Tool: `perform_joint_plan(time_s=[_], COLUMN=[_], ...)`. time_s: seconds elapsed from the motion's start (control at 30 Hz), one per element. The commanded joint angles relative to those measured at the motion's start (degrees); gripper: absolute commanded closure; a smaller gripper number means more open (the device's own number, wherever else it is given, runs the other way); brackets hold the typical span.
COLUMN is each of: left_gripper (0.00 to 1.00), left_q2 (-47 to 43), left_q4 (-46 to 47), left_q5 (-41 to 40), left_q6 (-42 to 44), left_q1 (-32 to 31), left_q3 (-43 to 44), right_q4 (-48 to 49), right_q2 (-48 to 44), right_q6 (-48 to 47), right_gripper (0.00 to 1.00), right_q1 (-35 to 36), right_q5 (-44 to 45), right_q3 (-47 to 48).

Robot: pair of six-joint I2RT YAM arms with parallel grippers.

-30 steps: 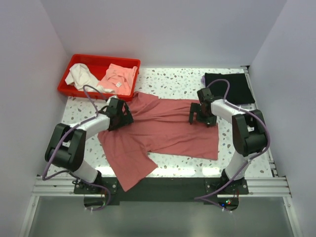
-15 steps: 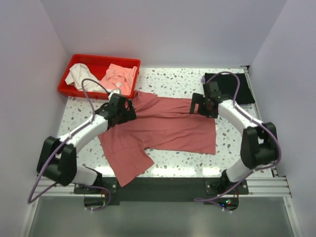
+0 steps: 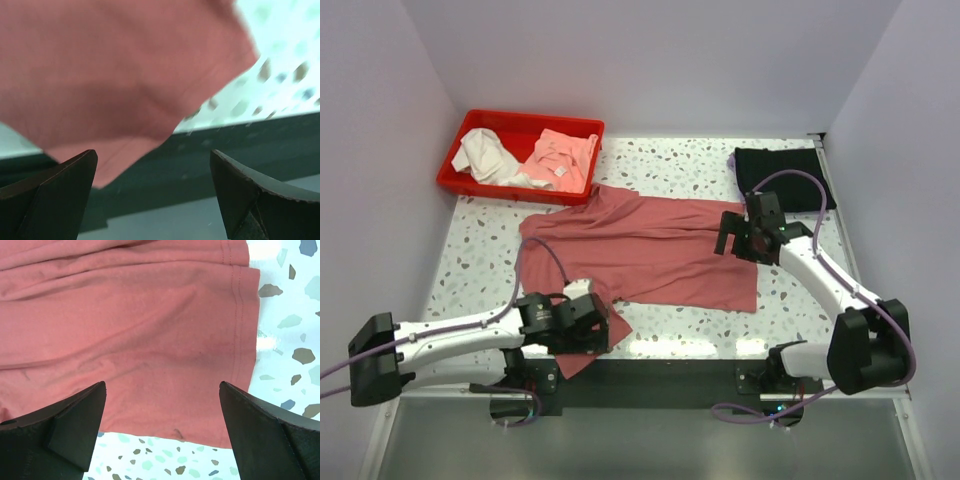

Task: Fold and stack the t-shirts
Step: Fold the tshirt

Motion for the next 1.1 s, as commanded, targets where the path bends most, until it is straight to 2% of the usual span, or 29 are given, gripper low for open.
perform_joint_plan(time_s=[0.0, 0.17, 0.23, 0.37, 0.63, 0.7, 0.77, 0.8, 0.9, 1.07], left_gripper=[0.00, 0.07, 0.14, 0.22, 0.28, 0.29, 0.34, 0.44, 0.55, 0.56], left_q2=[1.6, 5.0, 7.2, 10.4, 17.1, 19.6, 21.5, 22.9, 22.6, 19.3], left_q4=[-8.8, -11.4, -13.0, -13.2, -12.5, -10.4, -7.5, -7.5, -6.9, -3.0], left_q5=[1.4, -1.3, -4.0, -4.8, -8.2, -7.8, -6.2, -5.8, -4.1, -0.9], left_q6=[-16.3, -18.8, -19.4, -19.5, -19.4, -17.2, -16.0, -16.3, -17.1, -19.3], left_q1=[-8.3, -9.8, -9.8, -9.8, -9.7, -9.7, -9.4, -9.4, -9.4, -9.4], left_q3=[-0.5, -0.9, 0.1, 1.2, 4.1, 4.0, 3.7, 3.7, 2.5, -2.5], right_q4=[0.3, 1.1, 0.6, 0.4, -0.6, -0.8, -1.3, -1.6, -1.8, -3.6], right_q2=[-2.4, -2.6, -2.3, -2.7, -3.6, -4.0, -4.0, -4.1, -4.9, -6.8], right_q6=[1.1, 0.5, 0.2, 0.0, -0.7, -0.7, -1.0, -1.0, -0.7, 0.8], right_gripper=[0.01, 0.01, 0.01, 0.01, 0.01, 0.01, 0.01, 0.01, 0.01, 0.01], right_q1=[-1.0, -1.7, -1.8, -2.0, -2.1, -2.2, -2.2, -2.3, -2.3, -2.5], right_q5=[0.4, -1.2, -0.7, -0.5, 0.2, 0.4, 0.6, 0.8, 1.5, 3.8], right_q3=[-1.1, -2.4, -2.4, -3.1, -3.0, -2.9, -2.9, -2.7, -2.9, -3.7])
